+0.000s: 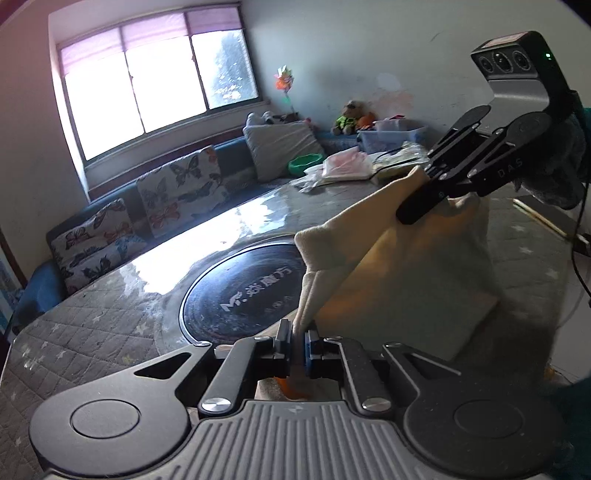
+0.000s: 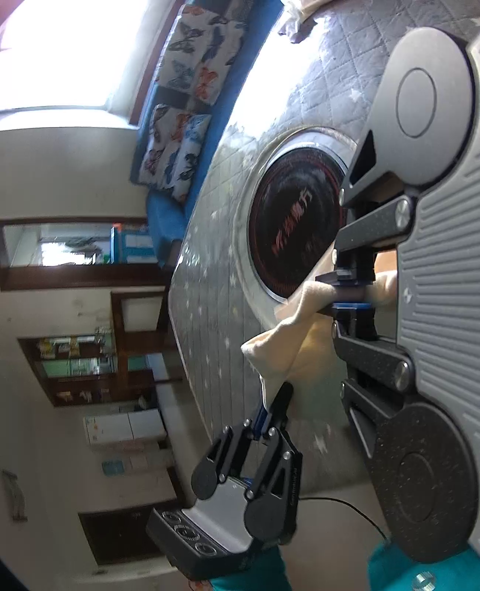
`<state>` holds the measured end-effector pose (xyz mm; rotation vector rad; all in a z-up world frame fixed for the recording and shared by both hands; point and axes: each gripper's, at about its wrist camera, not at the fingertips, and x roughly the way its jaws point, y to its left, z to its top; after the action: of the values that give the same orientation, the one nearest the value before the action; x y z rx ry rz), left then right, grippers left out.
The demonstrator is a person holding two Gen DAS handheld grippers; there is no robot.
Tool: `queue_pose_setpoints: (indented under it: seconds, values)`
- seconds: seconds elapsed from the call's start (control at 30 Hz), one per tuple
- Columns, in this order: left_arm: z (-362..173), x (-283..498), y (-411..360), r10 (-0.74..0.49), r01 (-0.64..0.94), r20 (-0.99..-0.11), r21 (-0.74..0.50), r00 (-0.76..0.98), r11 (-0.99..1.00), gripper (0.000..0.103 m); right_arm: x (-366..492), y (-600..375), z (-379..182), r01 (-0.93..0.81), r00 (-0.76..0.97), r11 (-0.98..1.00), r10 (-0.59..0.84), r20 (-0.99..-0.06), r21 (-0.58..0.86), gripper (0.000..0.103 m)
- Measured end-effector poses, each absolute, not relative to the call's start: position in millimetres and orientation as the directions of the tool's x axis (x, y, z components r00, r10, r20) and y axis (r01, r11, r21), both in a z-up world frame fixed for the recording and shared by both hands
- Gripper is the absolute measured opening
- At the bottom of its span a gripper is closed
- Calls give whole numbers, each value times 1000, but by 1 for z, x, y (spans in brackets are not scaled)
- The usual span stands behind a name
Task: Fold clothes
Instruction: 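Fold the lifted shirt half over the rest with the right gripper and release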
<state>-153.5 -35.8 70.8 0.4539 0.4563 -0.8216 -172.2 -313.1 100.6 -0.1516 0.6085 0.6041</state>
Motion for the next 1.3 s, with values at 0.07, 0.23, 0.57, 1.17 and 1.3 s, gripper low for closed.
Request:
queue_pose_setpoints:
  seconds: [0.07, 0.23, 0.57, 1.17, 1.3]
  values:
    - [62, -134, -47, -560, 765, -568, 215, 604, 607, 8, -149, -313, 92, -555, 661, 831, 461, -593, 27, 7]
    - [35, -89, -65, -494, 723, -630, 161, 600, 672, 8, -108, -308, 58, -486, 679, 874, 397, -618, 28, 7]
    - [17, -68, -70, -420, 638, -641, 143, 643, 757, 16, -92, -313, 17, -323, 747, 944, 297, -595, 65, 24]
    - [47, -67, -43, -364, 494, -558, 96, 746, 864, 46, -154, -380, 10, -139, 771, 983, 183, -610, 119, 28]
    - [53, -97, -55, -464, 577, -545, 43, 698, 816, 48, -150, -377, 3, -141, 762, 982, 189, -619, 126, 27]
